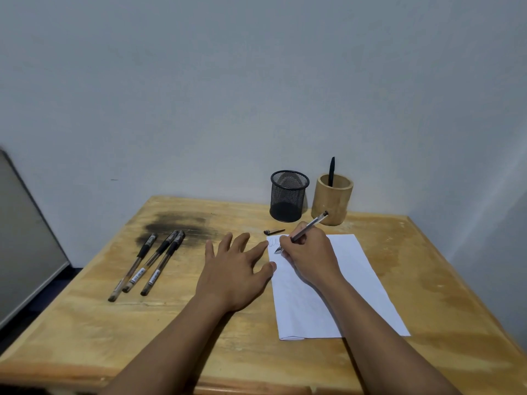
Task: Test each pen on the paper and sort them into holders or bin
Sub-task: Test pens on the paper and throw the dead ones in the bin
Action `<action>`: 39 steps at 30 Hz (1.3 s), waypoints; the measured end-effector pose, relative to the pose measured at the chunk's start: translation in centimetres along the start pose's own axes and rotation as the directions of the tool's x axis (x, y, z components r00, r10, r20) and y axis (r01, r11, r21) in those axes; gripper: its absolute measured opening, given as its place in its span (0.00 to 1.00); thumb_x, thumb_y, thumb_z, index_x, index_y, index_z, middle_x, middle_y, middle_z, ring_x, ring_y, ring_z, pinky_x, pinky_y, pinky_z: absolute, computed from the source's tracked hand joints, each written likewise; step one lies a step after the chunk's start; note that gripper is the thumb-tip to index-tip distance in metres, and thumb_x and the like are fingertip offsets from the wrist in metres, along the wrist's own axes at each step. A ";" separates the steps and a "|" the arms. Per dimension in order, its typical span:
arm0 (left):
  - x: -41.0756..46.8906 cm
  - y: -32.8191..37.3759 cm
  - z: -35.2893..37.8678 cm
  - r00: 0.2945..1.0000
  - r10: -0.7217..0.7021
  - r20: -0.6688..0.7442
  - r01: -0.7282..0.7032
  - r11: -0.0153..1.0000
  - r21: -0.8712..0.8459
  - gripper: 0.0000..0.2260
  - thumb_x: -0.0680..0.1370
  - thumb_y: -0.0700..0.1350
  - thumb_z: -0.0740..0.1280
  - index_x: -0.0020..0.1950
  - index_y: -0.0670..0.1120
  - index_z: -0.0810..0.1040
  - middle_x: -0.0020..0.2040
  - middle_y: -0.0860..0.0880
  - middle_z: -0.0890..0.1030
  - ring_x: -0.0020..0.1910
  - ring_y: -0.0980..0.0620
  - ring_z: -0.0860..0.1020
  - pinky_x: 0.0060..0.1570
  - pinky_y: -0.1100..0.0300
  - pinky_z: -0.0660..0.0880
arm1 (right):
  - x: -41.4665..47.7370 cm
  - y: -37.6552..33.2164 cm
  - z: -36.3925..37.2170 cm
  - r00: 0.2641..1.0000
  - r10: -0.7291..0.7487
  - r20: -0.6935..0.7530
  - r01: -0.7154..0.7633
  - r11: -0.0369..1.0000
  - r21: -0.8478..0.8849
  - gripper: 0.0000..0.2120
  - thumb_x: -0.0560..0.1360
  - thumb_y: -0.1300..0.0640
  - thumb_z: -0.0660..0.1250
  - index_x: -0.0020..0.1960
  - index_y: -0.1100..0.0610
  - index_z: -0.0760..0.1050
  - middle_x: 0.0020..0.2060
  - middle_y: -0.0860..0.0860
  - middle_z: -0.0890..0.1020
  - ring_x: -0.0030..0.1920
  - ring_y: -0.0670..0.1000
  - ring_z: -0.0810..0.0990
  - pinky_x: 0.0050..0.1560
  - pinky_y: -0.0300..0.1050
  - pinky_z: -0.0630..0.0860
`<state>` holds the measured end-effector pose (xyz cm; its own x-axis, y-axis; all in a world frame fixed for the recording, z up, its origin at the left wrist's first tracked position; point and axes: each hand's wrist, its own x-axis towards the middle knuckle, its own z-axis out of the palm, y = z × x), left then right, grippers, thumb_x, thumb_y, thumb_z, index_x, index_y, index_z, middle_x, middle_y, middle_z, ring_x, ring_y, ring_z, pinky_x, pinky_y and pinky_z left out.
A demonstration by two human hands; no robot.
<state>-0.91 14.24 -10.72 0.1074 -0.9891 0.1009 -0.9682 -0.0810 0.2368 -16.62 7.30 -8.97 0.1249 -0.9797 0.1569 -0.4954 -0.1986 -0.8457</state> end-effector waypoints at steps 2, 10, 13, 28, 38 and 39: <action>0.0 0.0 0.0 1.000 0.000 -0.001 0.000 1.000 -0.001 0.28 0.77 0.70 0.48 0.77 0.67 0.57 0.81 0.52 0.56 0.81 0.45 0.48 0.75 0.35 0.41 | 0.0 0.0 0.0 1.000 0.008 -0.009 -0.008 1.000 -0.002 0.08 0.77 0.53 0.70 0.39 0.52 0.76 0.37 0.51 0.85 0.41 0.50 0.85 0.42 0.48 0.83; 0.1 0.0 0.0 1.000 -0.003 0.012 0.003 1.000 0.017 0.28 0.77 0.70 0.47 0.77 0.67 0.56 0.81 0.53 0.56 0.81 0.45 0.47 0.75 0.35 0.39 | -0.1 -0.3 -0.1 0.999 0.038 -0.025 -0.038 0.999 -0.008 0.07 0.78 0.54 0.69 0.41 0.53 0.77 0.38 0.50 0.83 0.41 0.49 0.82 0.35 0.38 0.74; 0.1 0.1 -0.2 1.000 -0.004 0.022 0.003 1.000 0.018 0.27 0.78 0.70 0.47 0.77 0.67 0.56 0.81 0.52 0.56 0.81 0.45 0.47 0.75 0.35 0.40 | -0.1 -0.6 -0.1 0.997 0.065 -0.028 -0.065 0.998 -0.002 0.06 0.78 0.55 0.69 0.42 0.54 0.77 0.37 0.50 0.82 0.39 0.49 0.81 0.34 0.36 0.71; 3.4 0.3 -1.5 0.977 -0.082 -0.196 0.026 0.962 -0.273 0.23 0.77 0.62 0.56 0.66 0.56 0.77 0.67 0.51 0.79 0.66 0.46 0.74 0.65 0.43 0.70 | 0.4 -1.0 -3.3 0.983 0.110 -0.150 -0.058 0.948 0.314 0.09 0.78 0.57 0.71 0.40 0.59 0.80 0.31 0.52 0.80 0.33 0.48 0.77 0.31 0.40 0.72; 7.8 1.5 -1.4 0.984 -0.088 -0.154 0.068 0.989 -0.131 0.10 0.80 0.51 0.64 0.55 0.56 0.84 0.56 0.52 0.84 0.59 0.45 0.76 0.55 0.49 0.72 | 1.5 -0.8 -3.8 0.977 0.190 -0.100 -0.112 0.849 0.517 0.08 0.78 0.59 0.71 0.42 0.63 0.82 0.30 0.54 0.81 0.29 0.50 0.77 0.32 0.47 0.77; 7.6 1.4 -1.6 0.981 -0.090 -0.172 0.062 0.985 -0.159 0.09 0.80 0.49 0.65 0.54 0.55 0.84 0.54 0.52 0.84 0.57 0.46 0.77 0.55 0.50 0.73 | 1.5 -0.7 -3.9 0.977 0.195 -0.090 -0.118 0.836 0.536 0.07 0.78 0.60 0.71 0.42 0.62 0.82 0.30 0.53 0.82 0.30 0.50 0.78 0.33 0.48 0.78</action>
<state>-1.08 6.80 -8.12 0.2314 -0.9417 0.2443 -0.9112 -0.1218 0.3936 -19.38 5.83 -6.13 -0.0525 -0.9980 0.0342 0.0321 -0.0359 -0.9988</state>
